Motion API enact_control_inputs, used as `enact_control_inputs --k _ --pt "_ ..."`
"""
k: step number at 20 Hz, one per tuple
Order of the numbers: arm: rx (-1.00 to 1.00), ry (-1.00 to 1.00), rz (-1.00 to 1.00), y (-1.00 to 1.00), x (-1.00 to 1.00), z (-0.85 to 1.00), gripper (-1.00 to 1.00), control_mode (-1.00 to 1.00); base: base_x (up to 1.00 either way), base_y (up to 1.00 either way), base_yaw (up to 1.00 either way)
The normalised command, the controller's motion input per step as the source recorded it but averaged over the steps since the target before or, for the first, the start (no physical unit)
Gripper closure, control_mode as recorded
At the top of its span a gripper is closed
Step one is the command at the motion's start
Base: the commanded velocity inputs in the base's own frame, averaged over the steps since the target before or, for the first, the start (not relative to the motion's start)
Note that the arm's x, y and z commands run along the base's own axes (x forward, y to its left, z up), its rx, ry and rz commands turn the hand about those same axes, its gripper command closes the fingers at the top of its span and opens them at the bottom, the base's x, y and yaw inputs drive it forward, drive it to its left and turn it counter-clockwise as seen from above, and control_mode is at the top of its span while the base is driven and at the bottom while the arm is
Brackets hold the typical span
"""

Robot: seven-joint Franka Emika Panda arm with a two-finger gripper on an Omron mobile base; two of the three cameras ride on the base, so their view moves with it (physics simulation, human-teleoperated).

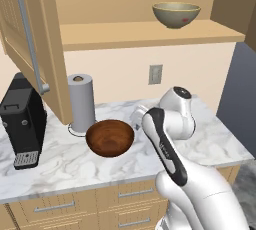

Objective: Open the cabinet. Pick the bowls from the counter and place them in the cabinet. Then close the cabinet.

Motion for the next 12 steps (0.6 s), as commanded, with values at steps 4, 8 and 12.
enact_control_inputs --k 4,8,12 --pt "0.0 -0.01 0.0 0.01 0.44 -0.35 -1.0 -1.0 0.0 0.0 0.0" --pt "0.0 0.0 0.01 0.09 0.39 -0.41 -1.0 -1.0 0.0 0.0 0.0" --pt "0.0 0.0 0.01 0.21 0.39 -0.28 -1.0 -1.0 0.0 0.0 0.0"
